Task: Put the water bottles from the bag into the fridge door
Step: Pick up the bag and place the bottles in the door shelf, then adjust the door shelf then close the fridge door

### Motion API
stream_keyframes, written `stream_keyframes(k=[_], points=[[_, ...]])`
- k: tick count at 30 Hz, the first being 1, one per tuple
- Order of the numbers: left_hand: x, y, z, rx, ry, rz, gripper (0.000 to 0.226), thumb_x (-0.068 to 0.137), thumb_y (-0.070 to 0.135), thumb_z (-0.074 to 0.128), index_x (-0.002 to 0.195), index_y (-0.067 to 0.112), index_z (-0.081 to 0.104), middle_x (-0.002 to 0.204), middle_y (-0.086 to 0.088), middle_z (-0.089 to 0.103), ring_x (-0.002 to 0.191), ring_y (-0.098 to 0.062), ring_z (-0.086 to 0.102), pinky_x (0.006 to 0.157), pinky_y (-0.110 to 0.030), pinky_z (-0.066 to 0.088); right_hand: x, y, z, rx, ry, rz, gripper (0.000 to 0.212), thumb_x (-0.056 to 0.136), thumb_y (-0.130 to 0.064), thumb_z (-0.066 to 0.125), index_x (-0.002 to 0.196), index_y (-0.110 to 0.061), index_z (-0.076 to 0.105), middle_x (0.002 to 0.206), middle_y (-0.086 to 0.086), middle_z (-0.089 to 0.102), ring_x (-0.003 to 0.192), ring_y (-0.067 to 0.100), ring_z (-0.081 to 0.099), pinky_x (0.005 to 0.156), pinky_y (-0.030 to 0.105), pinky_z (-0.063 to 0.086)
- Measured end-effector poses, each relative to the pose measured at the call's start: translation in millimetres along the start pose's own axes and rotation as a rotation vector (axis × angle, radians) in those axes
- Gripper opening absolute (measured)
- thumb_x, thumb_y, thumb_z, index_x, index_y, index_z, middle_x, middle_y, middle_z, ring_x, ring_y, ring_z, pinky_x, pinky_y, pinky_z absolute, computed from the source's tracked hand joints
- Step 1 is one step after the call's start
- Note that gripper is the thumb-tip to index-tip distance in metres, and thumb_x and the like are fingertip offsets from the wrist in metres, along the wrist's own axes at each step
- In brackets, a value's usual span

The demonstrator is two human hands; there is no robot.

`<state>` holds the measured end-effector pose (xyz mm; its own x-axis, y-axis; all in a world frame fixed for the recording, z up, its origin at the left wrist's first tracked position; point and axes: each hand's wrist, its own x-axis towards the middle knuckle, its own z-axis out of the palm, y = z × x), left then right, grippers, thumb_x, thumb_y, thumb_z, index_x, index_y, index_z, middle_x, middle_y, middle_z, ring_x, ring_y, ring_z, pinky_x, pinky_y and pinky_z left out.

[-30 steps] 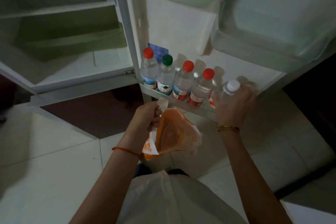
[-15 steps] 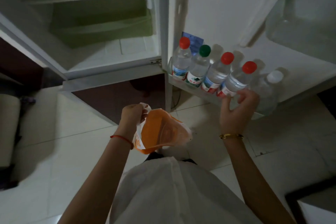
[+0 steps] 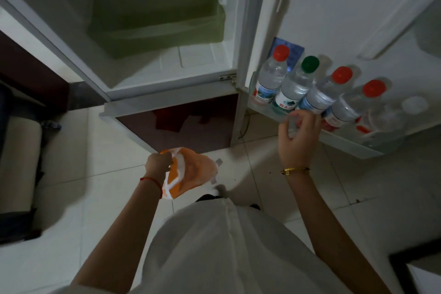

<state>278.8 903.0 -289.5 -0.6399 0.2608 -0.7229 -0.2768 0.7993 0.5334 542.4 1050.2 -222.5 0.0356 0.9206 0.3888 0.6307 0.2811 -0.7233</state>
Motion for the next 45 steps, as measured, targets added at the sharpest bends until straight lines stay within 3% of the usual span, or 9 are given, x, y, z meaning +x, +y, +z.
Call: stream_keyframes(k=[5,9,14,18,21,26,34,39,45], points=[[-1.8,14.2,-10.4,0.001,0.083,0.056,0.035,0.095,0.02,0.051,0.111,-0.01,0.059,0.102,-0.019,0.06,0.091,-0.031,0.053,0.077,-0.037,0.042,-1.4,3.4,1.9,-0.023,0.033,0.034,0.013,0.08,-0.007,0.061,0.09,0.0,0.058,0.086,0.008,0.048,0.082,0.008,0.038,0.073,0.02,0.034],[2.5,39.9,-3.6,-0.018,0.044,0.121,0.046,0.081,0.02,0.057,0.115,-0.011,0.061,0.111,-0.031,0.065,0.105,-0.044,0.062,0.086,-0.044,0.05,-1.9,9.4,-5.8,-0.043,0.077,0.085,0.011,0.08,-0.008,0.06,0.087,-0.001,0.057,0.084,0.0,0.042,0.081,0.004,0.033,0.074,0.019,0.031],[-22.5,79.9,32.7,-0.103,-0.189,0.245,0.026,0.095,0.012,0.045,0.107,0.005,0.067,0.083,0.001,0.073,0.075,-0.015,0.066,0.062,-0.021,0.048,3.3,17.0,-24.0,-0.042,0.123,0.111,0.011,0.084,-0.009,0.06,0.089,0.0,0.057,0.085,0.014,0.052,0.082,0.009,0.038,0.071,0.012,0.028],[-66.6,106.0,57.8,-0.111,-0.192,0.616,0.024,0.091,0.021,0.051,0.103,0.019,0.072,0.088,0.001,0.076,0.092,-0.018,0.073,0.09,-0.033,0.055,15.6,18.1,-44.0,0.006,0.178,0.118,0.011,0.087,-0.012,0.059,0.089,-0.001,0.056,0.088,0.015,0.057,0.081,0.017,0.047,0.073,0.002,0.032],[-103.6,120.4,70.0,-0.136,-0.216,0.877,0.022,0.092,0.023,0.054,0.106,0.021,0.071,0.101,0.0,0.076,0.101,-0.01,0.071,0.094,-0.028,0.053,25.2,17.8,-60.7,0.027,0.201,0.124,0.011,0.086,-0.009,0.059,0.094,-0.002,0.057,0.092,0.015,0.057,0.082,0.018,0.049,0.073,0.001,0.034],[-163.1,142.6,85.0,-0.221,-0.255,1.155,0.019,0.096,0.011,0.054,0.107,0.005,0.069,0.101,0.003,0.073,0.1,-0.002,0.069,0.09,-0.015,0.05,39.6,14.8,-92.1,0.047,0.264,0.087,0.013,0.088,-0.01,0.058,0.098,-0.002,0.057,0.094,0.014,0.055,0.084,0.027,0.054,0.075,0.028,0.045],[-228.1,163.8,114.5,-0.322,-0.339,1.392,0.021,0.097,0.008,0.053,0.11,0.0,0.066,0.111,-0.01,0.071,0.111,-0.02,0.067,0.102,-0.043,0.05,60.6,5.6,-153.2,0.094,0.365,0.045,0.012,0.089,-0.006,0.057,0.101,-0.001,0.057,0.098,0.011,0.058,0.085,0.014,0.052,0.076,0.011,0.04],[-270.7,175.0,135.2,-0.335,-0.387,1.484,0.022,0.096,0.004,0.052,0.113,-0.001,0.066,0.112,-0.01,0.07,0.109,-0.02,0.067,0.098,-0.04,0.053,72.5,-0.8,-194.1,0.115,0.455,0.042,0.011,0.09,-0.007,0.057,0.1,-0.003,0.058,0.095,0.003,0.057,0.084,0.005,0.05,0.075,0.002,0.037],[-317.9,187.6,161.6,-0.346,-0.404,1.604,0.021,0.095,0.0,0.052,0.11,0.002,0.067,0.11,-0.007,0.071,0.109,-0.017,0.066,0.098,-0.041,0.052,89.5,-2.7,-234.1,0.168,0.565,-0.007,0.012,0.089,-0.012,0.058,0.101,-0.011,0.059,0.095,0.005,0.062,0.085,0.02,0.059,0.075,0.026,0.048]])
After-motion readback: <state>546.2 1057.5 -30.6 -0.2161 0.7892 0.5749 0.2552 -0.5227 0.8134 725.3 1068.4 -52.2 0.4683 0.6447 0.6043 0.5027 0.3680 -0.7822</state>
